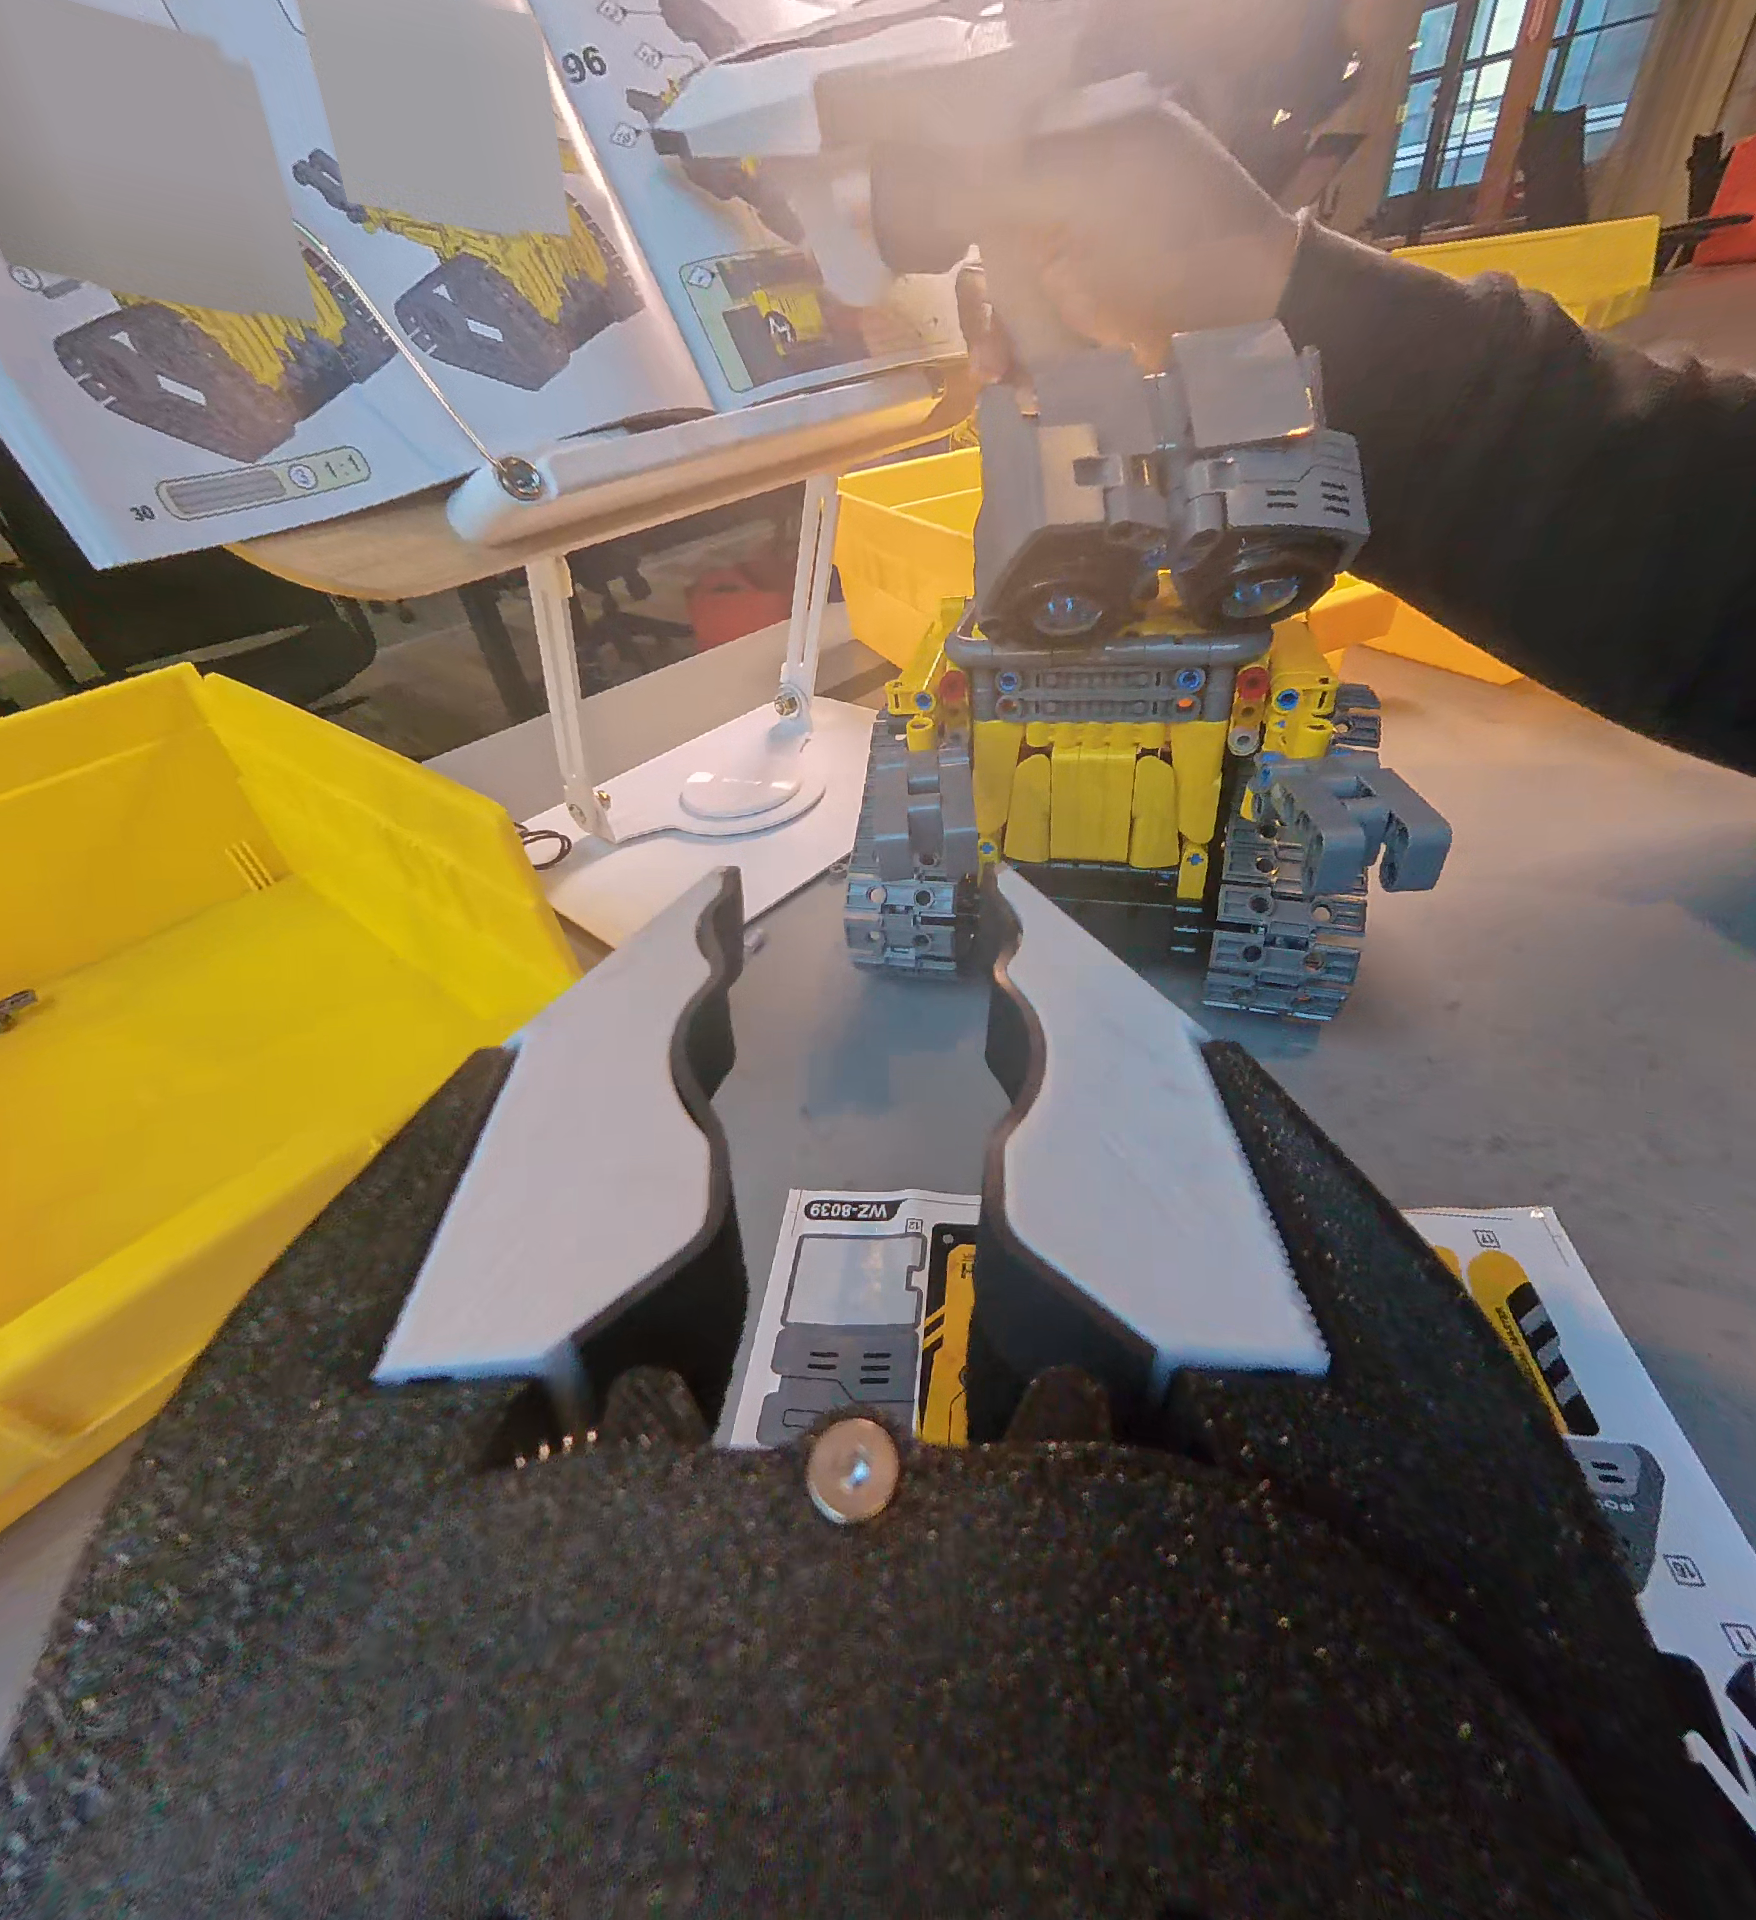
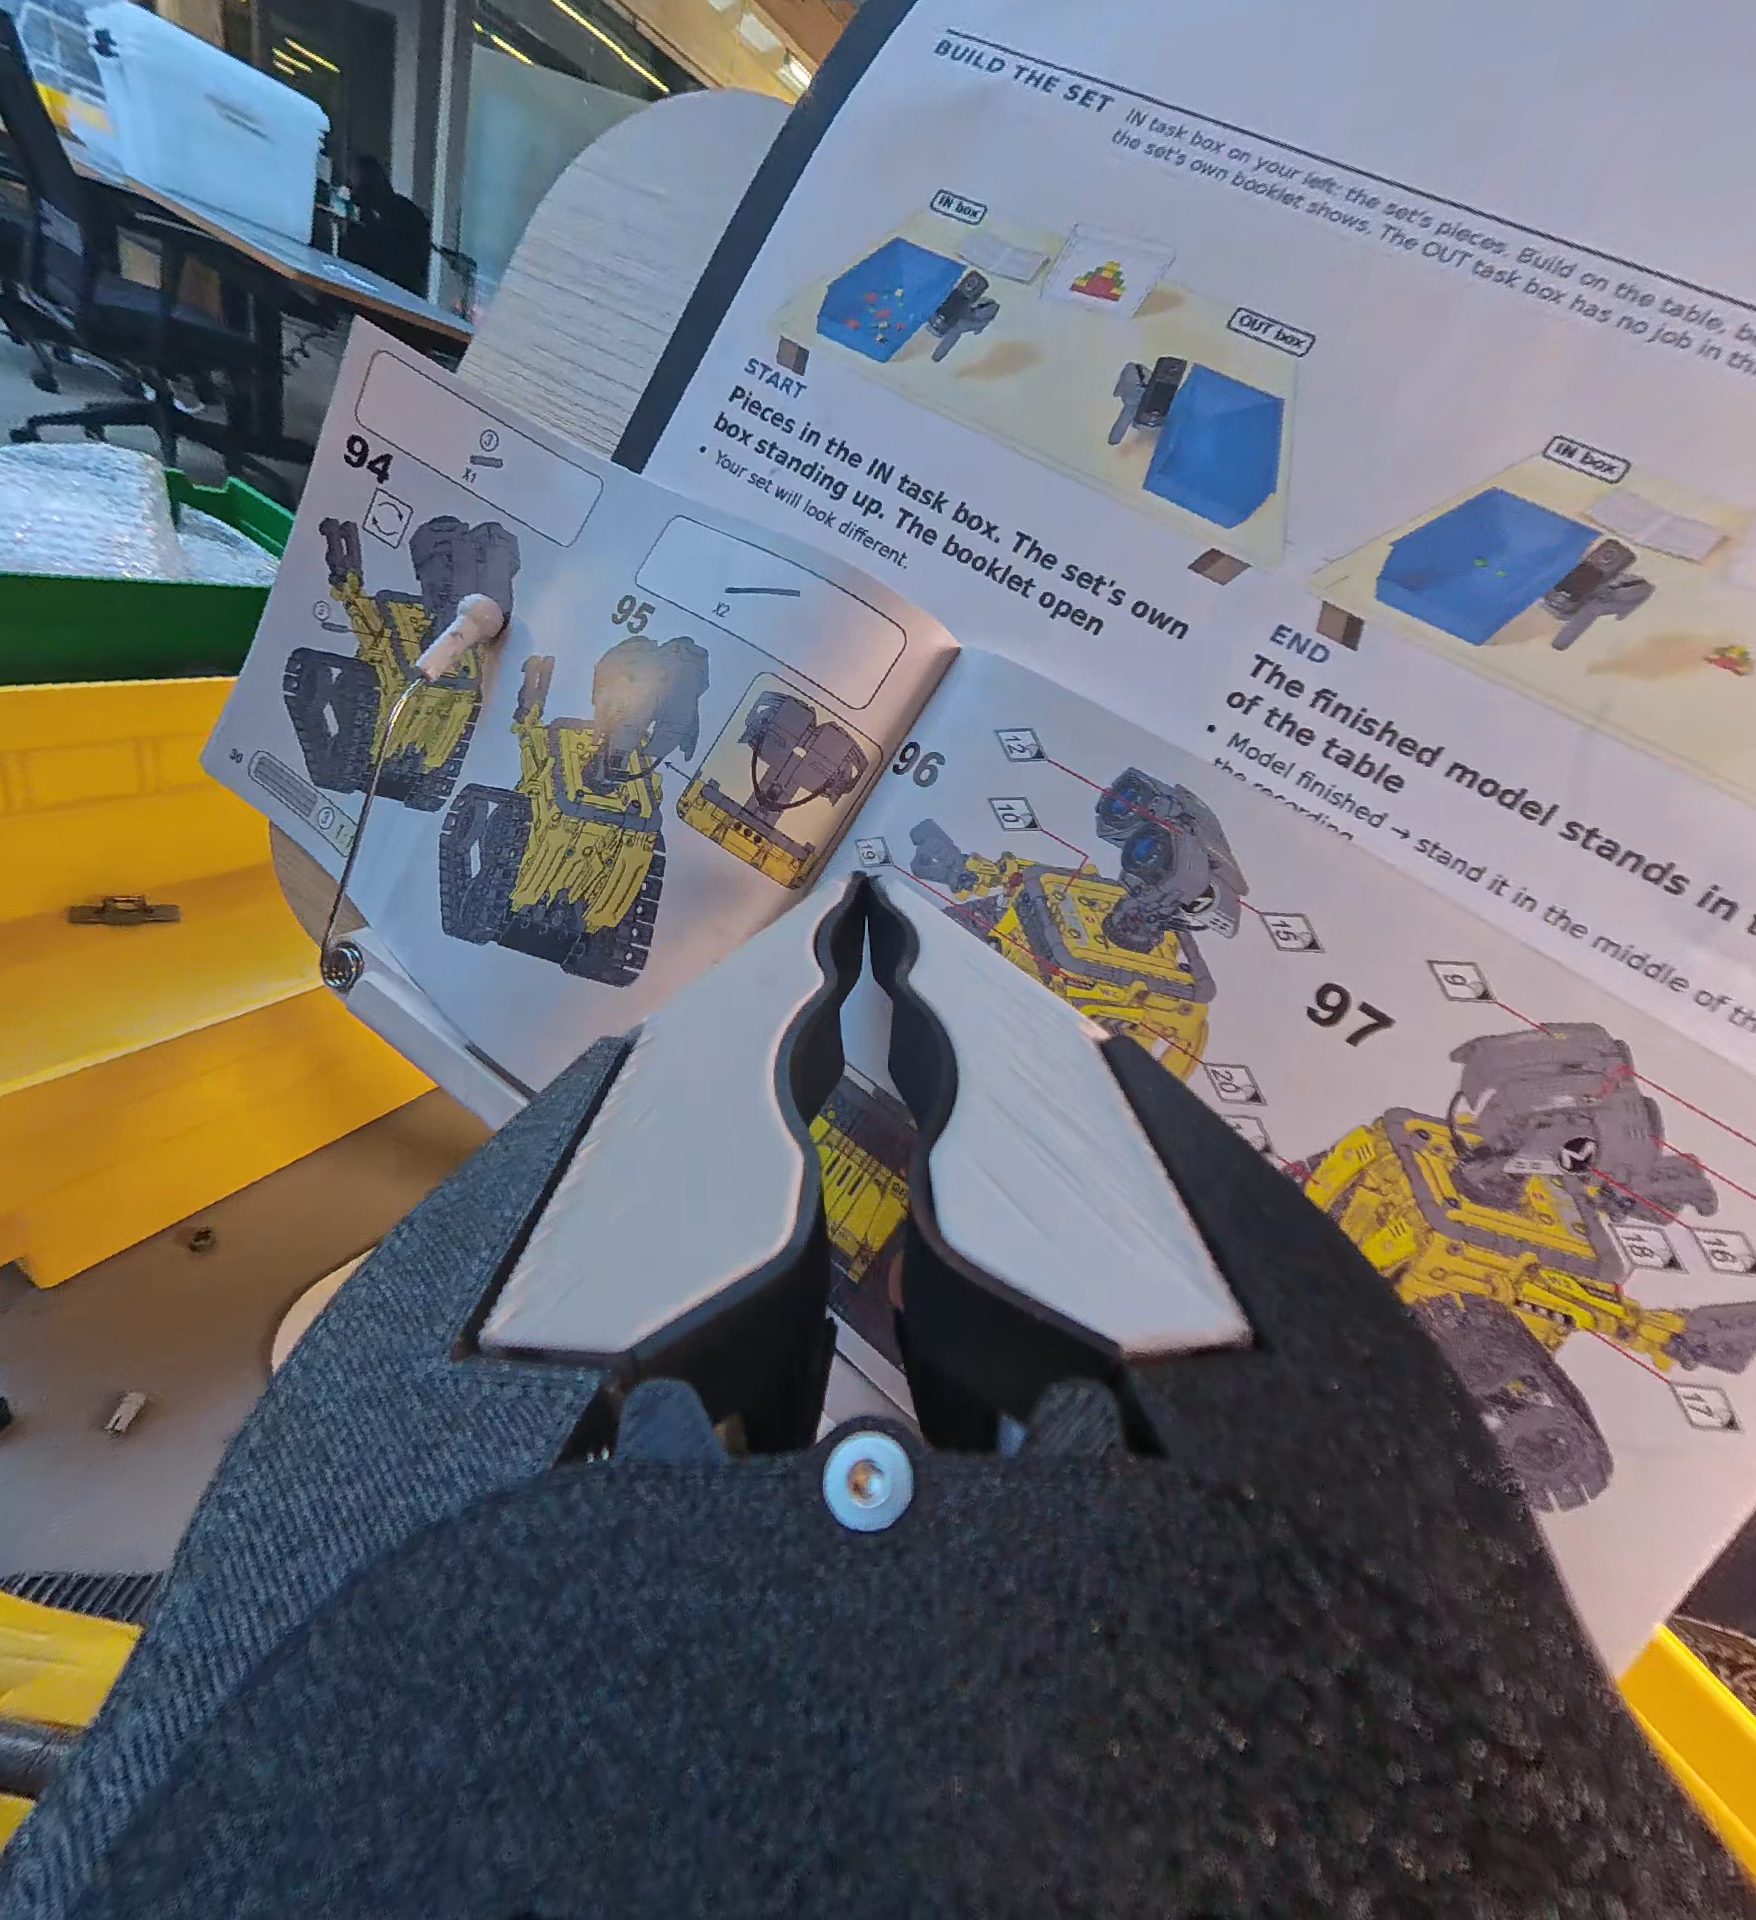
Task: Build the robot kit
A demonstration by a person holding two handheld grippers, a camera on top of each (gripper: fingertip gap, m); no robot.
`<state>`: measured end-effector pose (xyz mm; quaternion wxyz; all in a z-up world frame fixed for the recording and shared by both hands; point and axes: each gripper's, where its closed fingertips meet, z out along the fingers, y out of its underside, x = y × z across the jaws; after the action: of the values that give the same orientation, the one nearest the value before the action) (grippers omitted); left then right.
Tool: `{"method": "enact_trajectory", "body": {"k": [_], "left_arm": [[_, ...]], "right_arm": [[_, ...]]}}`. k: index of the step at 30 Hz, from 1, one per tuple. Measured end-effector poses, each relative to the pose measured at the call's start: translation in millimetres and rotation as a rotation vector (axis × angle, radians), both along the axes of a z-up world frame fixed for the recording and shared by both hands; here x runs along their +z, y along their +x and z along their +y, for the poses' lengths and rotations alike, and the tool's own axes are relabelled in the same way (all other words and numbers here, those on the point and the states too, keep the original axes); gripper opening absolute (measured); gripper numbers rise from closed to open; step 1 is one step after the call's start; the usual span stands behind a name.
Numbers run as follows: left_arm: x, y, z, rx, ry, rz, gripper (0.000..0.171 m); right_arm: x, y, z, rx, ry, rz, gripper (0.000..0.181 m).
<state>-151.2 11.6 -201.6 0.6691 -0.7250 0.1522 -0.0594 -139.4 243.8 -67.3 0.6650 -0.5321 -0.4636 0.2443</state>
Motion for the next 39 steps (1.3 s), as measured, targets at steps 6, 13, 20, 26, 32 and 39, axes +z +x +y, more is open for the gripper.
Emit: {"method": "enact_trajectory", "body": {"k": [6, 13, 20, 26, 32, 39], "left_arm": [[-3, -2, 2, 0.006, -0.009, -0.001, 0.044], [-7, -4, 3, 0.015, -0.018, 0.004, 0.043], [-9, -6, 5, 0.021, -0.025, 0.003, 0.043], [-11, -6, 6, 0.021, -0.031, 0.007, 0.043], [-8, -9, 5, 0.03, -0.023, 0.011, 0.043], [2, -7, 1, 0.033, 0.013, 0.043, 0.043]], "right_arm": [[-1, 15, 8, -0.024, -0.003, 0.005, 0.0], [0, 30, 18, -0.047, -0.005, 0.017, 0.0], [-1, 38, 24, -0.058, 0.007, -0.003, 0.0], [-2, 38, 26, -0.058, 0.008, 0.0, 0.0], [-2, 41, 24, -0.044, -0.003, -0.009, 0.0], [-6, 69, -27, 0.136, -0.018, -0.046, 0.016]]}}
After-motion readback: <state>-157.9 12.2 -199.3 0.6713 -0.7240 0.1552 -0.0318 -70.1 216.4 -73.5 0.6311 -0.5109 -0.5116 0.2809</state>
